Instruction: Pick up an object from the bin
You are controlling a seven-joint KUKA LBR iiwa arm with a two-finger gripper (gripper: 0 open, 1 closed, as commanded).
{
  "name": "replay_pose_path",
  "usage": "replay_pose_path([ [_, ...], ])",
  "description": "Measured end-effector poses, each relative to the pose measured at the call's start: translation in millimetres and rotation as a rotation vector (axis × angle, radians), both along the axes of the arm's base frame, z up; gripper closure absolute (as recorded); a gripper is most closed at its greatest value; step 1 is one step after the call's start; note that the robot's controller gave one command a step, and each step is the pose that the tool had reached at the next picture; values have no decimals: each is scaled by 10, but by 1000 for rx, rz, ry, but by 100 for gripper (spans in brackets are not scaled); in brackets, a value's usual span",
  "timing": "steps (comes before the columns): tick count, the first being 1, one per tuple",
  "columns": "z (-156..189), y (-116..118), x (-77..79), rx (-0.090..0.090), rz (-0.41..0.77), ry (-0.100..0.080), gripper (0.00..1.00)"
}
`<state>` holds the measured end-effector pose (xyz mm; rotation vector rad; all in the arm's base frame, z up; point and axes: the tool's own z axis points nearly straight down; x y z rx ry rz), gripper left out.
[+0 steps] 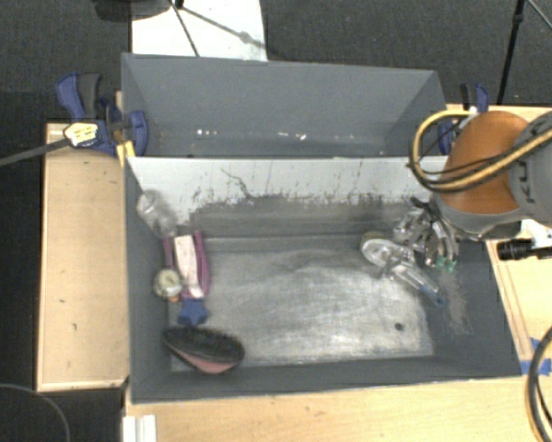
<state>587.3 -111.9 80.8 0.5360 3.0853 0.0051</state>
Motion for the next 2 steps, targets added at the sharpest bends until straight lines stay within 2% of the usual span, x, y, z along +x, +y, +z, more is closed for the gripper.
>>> replay_pose_path([
  [1, 106, 8, 12, -1, 5, 4, 100],
  [2, 472, 6, 26, -2, 9, 3, 100],
])
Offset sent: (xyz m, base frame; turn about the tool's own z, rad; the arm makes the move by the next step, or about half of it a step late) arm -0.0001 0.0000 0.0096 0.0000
